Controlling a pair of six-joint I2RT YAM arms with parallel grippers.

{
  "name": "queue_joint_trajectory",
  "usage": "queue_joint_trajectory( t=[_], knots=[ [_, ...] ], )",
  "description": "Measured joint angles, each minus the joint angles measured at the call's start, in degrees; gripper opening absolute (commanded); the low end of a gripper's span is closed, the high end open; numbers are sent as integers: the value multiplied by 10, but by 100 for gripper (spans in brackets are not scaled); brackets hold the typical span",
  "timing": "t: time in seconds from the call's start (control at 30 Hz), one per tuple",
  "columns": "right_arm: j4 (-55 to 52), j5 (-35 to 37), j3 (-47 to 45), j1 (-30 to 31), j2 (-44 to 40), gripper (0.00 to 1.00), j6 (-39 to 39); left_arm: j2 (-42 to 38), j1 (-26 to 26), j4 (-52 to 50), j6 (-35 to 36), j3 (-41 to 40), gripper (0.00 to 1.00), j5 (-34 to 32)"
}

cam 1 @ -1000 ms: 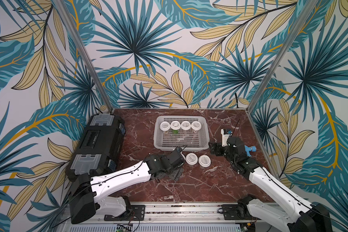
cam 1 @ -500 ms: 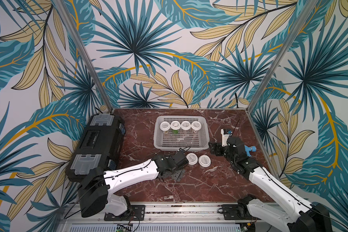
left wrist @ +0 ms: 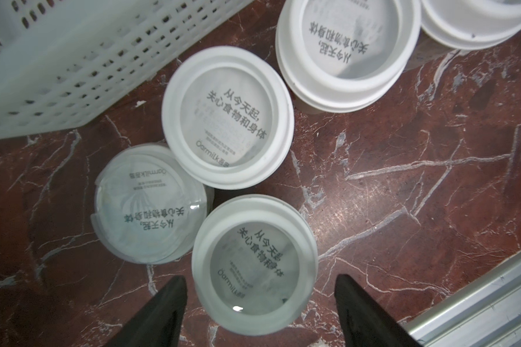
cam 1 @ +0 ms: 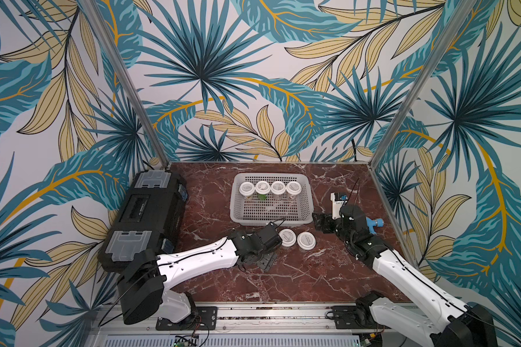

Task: Put the yogurt in the basket
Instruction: Pick up the yogurt from the center of the board.

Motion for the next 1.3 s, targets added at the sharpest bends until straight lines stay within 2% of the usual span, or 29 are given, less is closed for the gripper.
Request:
queue_joint_trajectory(
  t=[0.57, 0.8, 1.3],
  knots=[
    [0, 0, 0, 0, 7, 89, 0, 23, 2, 3, 0, 0, 82, 16],
    [0, 0, 0, 0, 7, 89, 0, 23, 4, 2, 0, 0, 75, 16],
    [0, 0, 0, 0, 7, 89, 0, 12, 5, -17, 0, 0, 70, 14]
  ],
)
